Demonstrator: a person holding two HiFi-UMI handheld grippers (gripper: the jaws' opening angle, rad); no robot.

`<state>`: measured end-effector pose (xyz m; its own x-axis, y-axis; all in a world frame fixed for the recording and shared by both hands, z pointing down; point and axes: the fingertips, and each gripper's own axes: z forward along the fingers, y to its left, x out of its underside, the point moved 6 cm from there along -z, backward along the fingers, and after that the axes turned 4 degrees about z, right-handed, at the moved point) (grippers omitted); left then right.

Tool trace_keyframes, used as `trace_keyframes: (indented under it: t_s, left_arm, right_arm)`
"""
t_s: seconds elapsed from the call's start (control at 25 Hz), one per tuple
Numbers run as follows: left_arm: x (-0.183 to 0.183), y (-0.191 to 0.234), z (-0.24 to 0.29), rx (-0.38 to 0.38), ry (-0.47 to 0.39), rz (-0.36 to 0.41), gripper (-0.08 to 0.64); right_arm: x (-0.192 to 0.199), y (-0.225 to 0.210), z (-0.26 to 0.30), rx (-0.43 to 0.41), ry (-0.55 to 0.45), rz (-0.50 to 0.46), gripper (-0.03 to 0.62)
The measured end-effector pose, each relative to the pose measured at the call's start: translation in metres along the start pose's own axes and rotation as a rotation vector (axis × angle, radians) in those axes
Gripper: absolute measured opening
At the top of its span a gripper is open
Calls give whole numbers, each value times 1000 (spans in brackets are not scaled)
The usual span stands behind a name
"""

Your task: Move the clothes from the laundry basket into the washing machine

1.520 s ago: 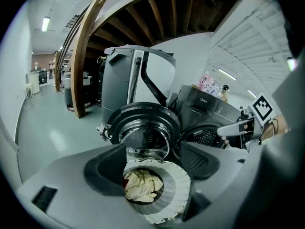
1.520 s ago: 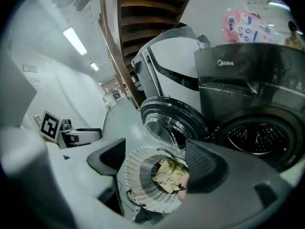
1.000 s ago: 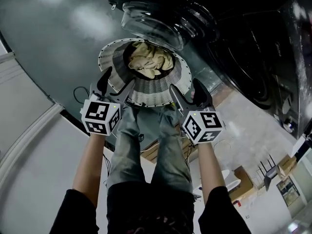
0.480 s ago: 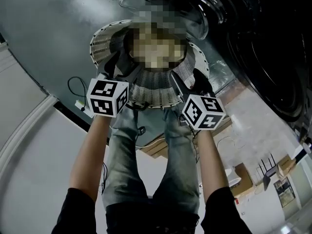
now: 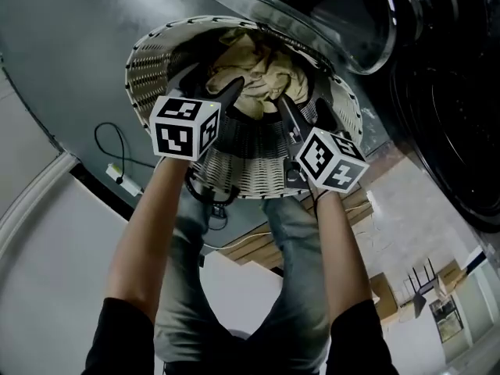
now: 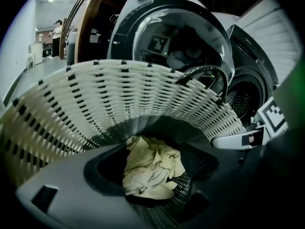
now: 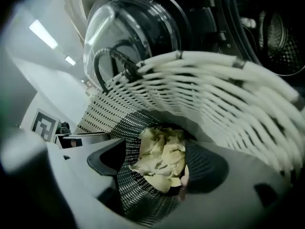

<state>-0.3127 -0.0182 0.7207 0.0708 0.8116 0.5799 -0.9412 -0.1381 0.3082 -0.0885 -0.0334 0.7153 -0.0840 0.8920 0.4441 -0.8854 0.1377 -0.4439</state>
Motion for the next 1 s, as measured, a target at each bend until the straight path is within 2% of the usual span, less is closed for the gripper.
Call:
trace_keyframes:
  t_s: [0.12,0.36,0.56,0.72,0.88,1.0]
  left_arm:
    - [15,7,29,8,31,9,365]
    - [40,16,75,24,54,7,365]
    - [65,30,105,20,131,66,365]
    - [76,34,124,17,154,105,365]
    - [85,31,145,23,155,110,365]
    - [96,27,163,30,193,136,380]
  right_arm:
    - [7,-9,27,20,35,-53,391]
    - [26,-28,73,38,47,-21,398]
    - [35,-45,104,71,60,-76,400]
    - [43,-55,127,112,64,-117,400]
    - [51,-62,149,114,89,-181,412]
    - [56,-71,163,126,105,-193,419]
